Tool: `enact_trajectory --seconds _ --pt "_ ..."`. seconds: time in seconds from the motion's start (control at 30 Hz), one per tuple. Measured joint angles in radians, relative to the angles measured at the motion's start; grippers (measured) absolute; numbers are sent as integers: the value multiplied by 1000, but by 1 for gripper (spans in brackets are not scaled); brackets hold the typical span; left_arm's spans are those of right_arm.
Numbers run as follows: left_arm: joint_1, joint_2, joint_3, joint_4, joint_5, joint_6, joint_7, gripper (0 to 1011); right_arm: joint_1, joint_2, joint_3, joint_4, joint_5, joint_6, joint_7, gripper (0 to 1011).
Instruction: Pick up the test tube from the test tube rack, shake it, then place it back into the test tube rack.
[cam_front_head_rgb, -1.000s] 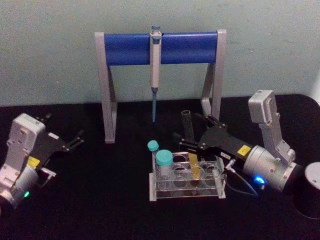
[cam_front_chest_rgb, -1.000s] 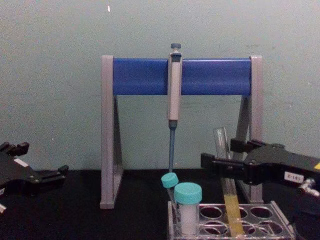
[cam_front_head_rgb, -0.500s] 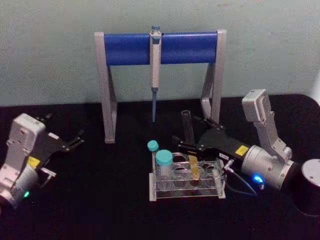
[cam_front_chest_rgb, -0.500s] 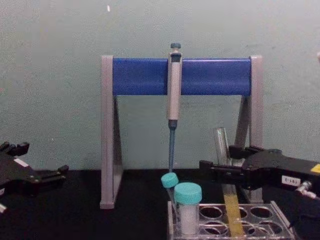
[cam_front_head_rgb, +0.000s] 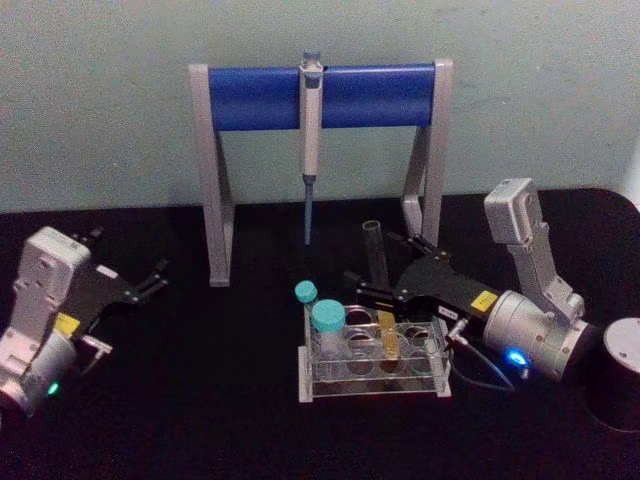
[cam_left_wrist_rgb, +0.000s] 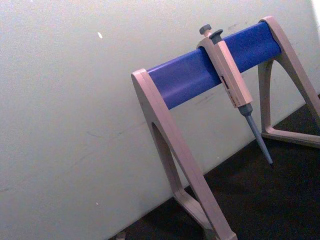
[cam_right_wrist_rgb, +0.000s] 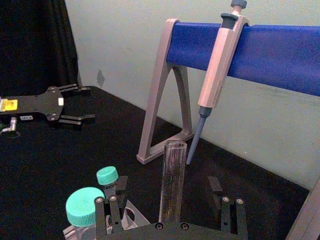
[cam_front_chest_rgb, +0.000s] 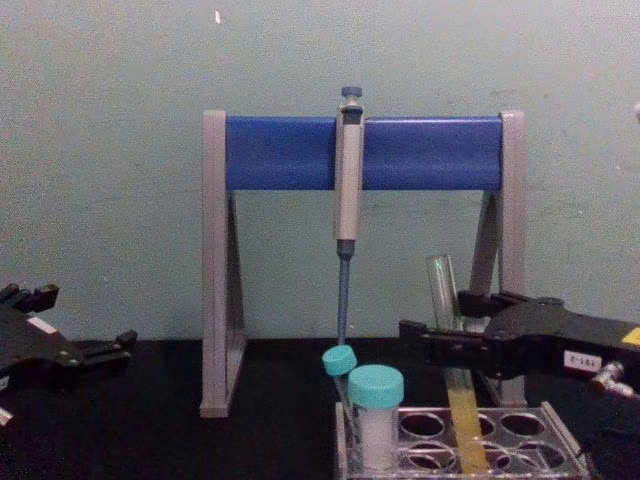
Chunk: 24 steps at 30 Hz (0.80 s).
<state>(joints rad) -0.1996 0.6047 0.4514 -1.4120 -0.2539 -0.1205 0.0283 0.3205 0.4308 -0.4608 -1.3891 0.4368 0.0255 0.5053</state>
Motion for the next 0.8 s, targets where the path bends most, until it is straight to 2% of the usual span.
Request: enact_trajectory --seconds 0.17,0.33,0.53,0.57,0.67,0.8 --pt "0 0 0 0 0 0 0 1001 0 0 0 0 0 0 0 997" --pt "0 0 0 0 0 0 0 1002 0 0 0 0 0 -1 -1 908" --pt "0 0 0 0 0 0 0 1001 0 0 0 0 0 -1 -1 737" --pt "0 0 0 0 0 0 0 1001 0 0 0 0 0 -1 -1 680" --pt "0 0 0 0 0 0 0 1001 0 0 0 0 0 -1 -1 620" --pt "0 0 0 0 0 0 0 1001 0 0 0 0 1 -2 -2 471"
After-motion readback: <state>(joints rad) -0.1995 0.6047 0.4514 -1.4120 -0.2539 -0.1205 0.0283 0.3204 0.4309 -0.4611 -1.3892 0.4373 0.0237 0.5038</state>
